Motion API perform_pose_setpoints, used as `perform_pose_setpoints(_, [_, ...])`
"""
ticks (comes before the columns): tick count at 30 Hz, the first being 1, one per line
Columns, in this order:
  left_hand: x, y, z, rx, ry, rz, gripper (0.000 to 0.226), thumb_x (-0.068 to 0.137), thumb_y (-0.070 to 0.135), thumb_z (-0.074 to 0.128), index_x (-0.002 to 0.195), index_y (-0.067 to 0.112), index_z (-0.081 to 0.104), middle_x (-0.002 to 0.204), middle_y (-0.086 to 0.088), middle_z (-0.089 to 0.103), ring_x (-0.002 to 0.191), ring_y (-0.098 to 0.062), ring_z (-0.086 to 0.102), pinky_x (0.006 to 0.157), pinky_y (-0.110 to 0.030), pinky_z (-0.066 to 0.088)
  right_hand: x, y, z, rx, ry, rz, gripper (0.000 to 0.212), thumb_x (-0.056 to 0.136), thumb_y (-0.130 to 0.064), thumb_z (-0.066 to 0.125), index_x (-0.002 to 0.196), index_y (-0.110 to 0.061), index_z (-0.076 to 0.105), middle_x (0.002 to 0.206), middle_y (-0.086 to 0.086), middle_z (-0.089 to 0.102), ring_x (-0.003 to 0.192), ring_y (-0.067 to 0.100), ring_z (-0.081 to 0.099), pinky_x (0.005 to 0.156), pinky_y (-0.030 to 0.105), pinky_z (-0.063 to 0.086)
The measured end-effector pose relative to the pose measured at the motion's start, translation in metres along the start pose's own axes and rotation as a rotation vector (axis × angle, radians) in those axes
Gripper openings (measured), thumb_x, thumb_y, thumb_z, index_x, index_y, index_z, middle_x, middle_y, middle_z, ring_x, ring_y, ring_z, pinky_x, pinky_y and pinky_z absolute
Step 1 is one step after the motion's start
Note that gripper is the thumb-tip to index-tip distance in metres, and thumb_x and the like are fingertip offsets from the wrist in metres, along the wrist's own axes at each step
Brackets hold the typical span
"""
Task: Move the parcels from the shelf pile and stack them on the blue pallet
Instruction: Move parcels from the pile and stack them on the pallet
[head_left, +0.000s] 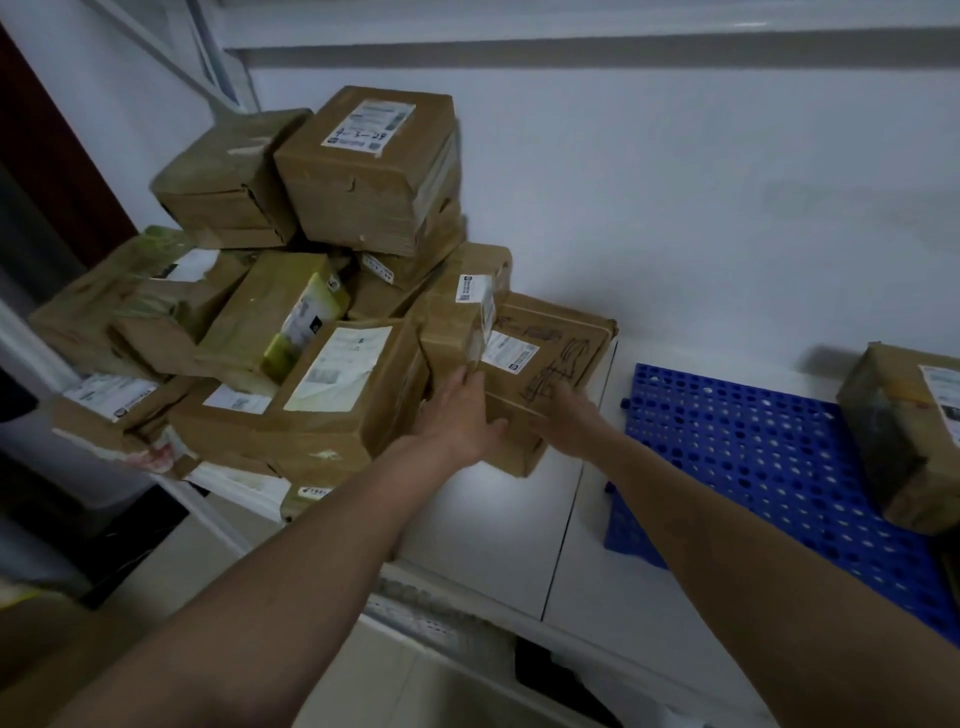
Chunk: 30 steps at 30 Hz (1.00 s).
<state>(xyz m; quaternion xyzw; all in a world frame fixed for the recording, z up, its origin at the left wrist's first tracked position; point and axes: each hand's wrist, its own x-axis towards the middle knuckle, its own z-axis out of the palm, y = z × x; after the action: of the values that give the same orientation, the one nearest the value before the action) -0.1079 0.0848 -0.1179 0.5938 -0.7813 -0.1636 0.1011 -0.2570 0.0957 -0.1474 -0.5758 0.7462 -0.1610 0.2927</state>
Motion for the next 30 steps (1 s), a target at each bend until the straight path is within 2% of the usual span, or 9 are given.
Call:
perform_pose_setpoints(5, [0.023,0.009,-0.016,0.037,0.055,0.036,0.080,0.087,0.036,0.064,0.150,0.016,0.019,0.154,-0.002,0.023,0.141,-0.022,0.023,0.112,-0.040,0.031,0.016,-0.004,0.001,-0.021,0.012,0.018,0.063,0.090,-0.029,0.054,0.143,-0.009,0.028,0.144,0.016,0.032,0.132,0.034,0.031,0.110,0.046,0.030])
perform_pose_setpoints(10, [0.055,0.015,-0.038,0.164,0.103,0.042,0.065,0.087,0.041,0.061,0.140,0.011,0.036,0.143,-0.008,0.037,0.132,-0.027,0.035,0.105,-0.040,0.035,0.029,-0.015,-0.005,0.016,0.013,-0.050,0.059,0.092,-0.023,0.053,0.145,-0.011,0.031,0.145,0.012,0.038,0.133,0.031,0.036,0.109,0.047,0.035])
perform_pose_setpoints(14, [0.083,0.008,-0.061,0.441,0.123,0.013,0.054,0.083,0.054,0.053,0.119,0.013,0.054,0.124,-0.008,0.056,0.121,-0.027,0.047,0.109,-0.044,0.024,0.042,-0.036,-0.008,0.123,0.009,-0.035,0.055,0.097,-0.022,0.048,0.147,-0.009,0.028,0.149,0.014,0.035,0.133,0.029,0.038,0.109,0.041,0.035])
perform_pose_setpoints(16, [0.097,-0.002,-0.067,0.445,0.059,-0.023,0.063,0.080,0.063,0.054,0.122,0.016,0.053,0.124,-0.006,0.058,0.119,-0.026,0.050,0.110,-0.047,0.026,0.049,-0.049,-0.008,0.266,0.003,-0.013,0.049,0.100,-0.022,0.042,0.145,-0.005,0.030,0.147,0.015,0.037,0.129,0.027,0.042,0.102,0.032,0.039])
perform_pose_setpoints(19, [0.111,-0.016,-0.067,0.381,-0.047,-0.065,0.088,0.077,0.071,0.055,0.141,0.013,0.037,0.139,-0.008,0.048,0.126,-0.028,0.047,0.103,-0.043,0.037,0.057,-0.068,-0.006,0.520,-0.024,0.027,0.039,0.101,-0.019,0.037,0.135,-0.001,0.044,0.112,0.008,0.055,0.092,0.012,0.054,0.069,0.019,0.044])
perform_pose_setpoints(21, [0.118,-0.021,-0.066,0.321,-0.081,-0.095,0.097,0.073,0.073,0.058,0.144,0.013,0.030,0.143,-0.009,0.044,0.128,-0.028,0.045,0.100,-0.041,0.040,0.063,-0.077,-0.002,0.643,-0.032,0.061,0.036,0.101,-0.023,0.038,0.128,-0.003,0.051,0.105,0.005,0.055,0.097,0.017,0.056,0.083,0.030,0.050])
perform_pose_setpoints(23, [0.125,-0.024,-0.065,0.285,-0.102,-0.113,0.101,0.068,0.074,0.061,0.143,0.013,0.032,0.142,-0.009,0.045,0.128,-0.029,0.047,0.100,-0.040,0.042,0.068,-0.082,0.004,0.736,-0.057,0.078,0.035,0.101,-0.026,0.038,0.124,-0.007,0.055,0.112,0.004,0.054,0.100,0.017,0.054,0.092,0.035,0.045])
perform_pose_setpoints(28, [0.130,-0.019,-0.064,0.278,-0.140,-0.089,0.111,0.063,0.074,0.065,0.147,0.015,0.024,0.141,-0.014,0.044,0.127,-0.032,0.045,0.101,-0.042,0.040,0.069,-0.084,0.005,0.873,-0.059,0.107,0.028,0.101,-0.032,0.034,0.095,-0.017,0.057,0.097,-0.001,0.057,0.085,0.010,0.053,0.082,0.029,0.042])
perform_pose_setpoints(30, [0.131,-0.013,-0.065,0.308,-0.133,-0.023,0.114,0.062,0.075,0.064,0.149,0.015,0.021,0.139,-0.015,0.044,0.126,-0.033,0.045,0.102,-0.044,0.039,0.066,-0.081,0.001,0.944,-0.034,0.112,0.031,0.101,-0.038,0.033,0.099,-0.019,0.058,0.100,-0.001,0.059,0.090,0.011,0.054,0.084,0.030,0.043])
